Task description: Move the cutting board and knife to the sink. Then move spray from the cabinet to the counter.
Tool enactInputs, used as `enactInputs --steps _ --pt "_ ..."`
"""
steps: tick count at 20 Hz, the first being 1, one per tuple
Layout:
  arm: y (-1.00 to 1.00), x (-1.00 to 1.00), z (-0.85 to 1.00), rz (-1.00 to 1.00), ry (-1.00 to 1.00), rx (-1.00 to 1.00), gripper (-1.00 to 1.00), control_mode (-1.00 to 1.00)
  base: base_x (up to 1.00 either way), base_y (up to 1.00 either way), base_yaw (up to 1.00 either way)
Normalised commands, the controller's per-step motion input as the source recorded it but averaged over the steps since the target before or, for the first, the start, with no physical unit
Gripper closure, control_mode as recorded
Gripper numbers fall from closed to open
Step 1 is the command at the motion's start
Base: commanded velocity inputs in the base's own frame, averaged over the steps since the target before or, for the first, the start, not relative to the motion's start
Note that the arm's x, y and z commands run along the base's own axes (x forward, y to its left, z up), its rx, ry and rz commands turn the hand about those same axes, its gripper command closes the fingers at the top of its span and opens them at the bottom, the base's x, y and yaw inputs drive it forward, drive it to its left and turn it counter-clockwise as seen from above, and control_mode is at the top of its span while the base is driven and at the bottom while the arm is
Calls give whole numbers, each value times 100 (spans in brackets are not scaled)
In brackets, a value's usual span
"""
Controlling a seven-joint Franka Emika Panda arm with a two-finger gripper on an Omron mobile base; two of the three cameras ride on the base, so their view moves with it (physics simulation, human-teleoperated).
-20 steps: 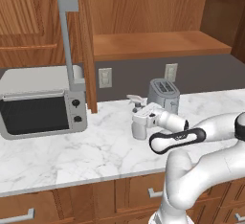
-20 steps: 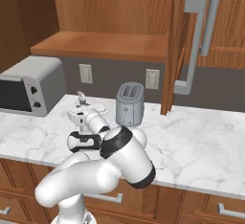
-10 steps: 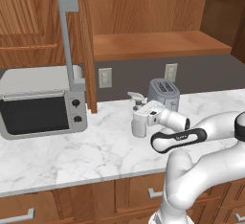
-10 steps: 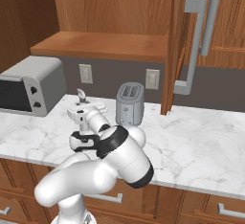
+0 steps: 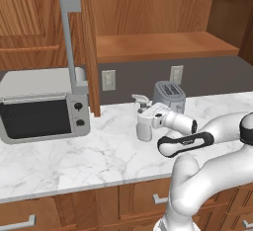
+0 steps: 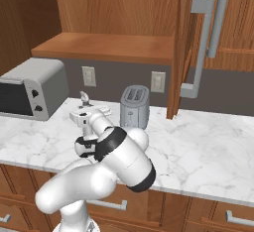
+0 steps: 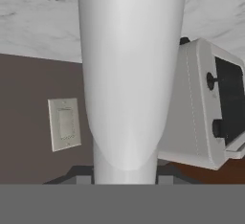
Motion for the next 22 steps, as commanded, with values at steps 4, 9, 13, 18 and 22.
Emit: enactInputs --steps 4,9,13,18,22 --pt "0 0 0 0 0 0 -100 -100 0 0 0" --pt "0 0 0 0 0 0 -100 -100 0 0 0" --pt "0 -2 0 0 0 0 -100 -100 0 0 0" --pt "0 -27 0 0 0 0 -100 -100 0 0 0" --pt "-4 -44 0 0 0 0 -100 -100 0 0 0"
